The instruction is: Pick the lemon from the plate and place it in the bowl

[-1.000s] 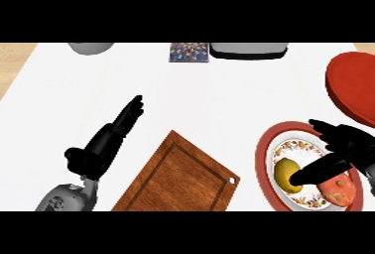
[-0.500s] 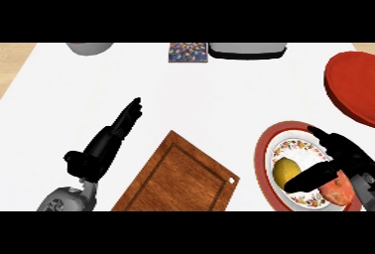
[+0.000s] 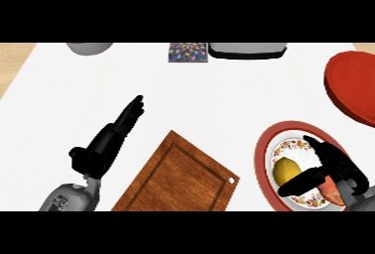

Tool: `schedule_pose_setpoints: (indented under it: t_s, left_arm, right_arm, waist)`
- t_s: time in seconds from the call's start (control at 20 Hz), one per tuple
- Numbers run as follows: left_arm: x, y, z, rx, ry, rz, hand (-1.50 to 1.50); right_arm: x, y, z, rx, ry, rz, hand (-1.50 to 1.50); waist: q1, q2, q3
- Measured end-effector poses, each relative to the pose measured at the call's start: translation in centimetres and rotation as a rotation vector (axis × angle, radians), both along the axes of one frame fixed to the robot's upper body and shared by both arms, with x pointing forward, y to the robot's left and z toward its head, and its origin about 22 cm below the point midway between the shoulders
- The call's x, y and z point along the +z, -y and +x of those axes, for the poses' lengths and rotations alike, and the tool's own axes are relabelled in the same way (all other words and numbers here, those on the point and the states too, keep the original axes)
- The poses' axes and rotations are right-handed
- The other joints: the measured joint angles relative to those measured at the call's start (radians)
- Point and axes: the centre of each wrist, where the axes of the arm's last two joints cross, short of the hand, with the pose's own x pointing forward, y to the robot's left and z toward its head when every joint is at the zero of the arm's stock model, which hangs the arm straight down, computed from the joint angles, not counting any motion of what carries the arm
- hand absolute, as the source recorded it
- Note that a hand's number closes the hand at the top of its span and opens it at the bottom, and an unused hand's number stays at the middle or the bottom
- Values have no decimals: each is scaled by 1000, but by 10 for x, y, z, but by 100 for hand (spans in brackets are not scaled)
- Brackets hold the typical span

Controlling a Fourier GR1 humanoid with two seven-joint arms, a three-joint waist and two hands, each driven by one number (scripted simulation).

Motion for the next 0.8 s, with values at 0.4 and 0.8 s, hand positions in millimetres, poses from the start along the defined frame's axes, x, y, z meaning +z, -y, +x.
schedule_pose_setpoints:
  t_s: [0.4,0.8]
  left_arm:
    - [3,-5,-2,-1,-4,-2,0]
    - [2,-1,5,-4,-2,-6,0]
  right_arm:
    - [-18,2,1,-37,-4,11,-150]
    - [-24,3,2,-40,87,-27,150]
  waist:
    - [1,-2,-3]
    - [-2,-5,-6]
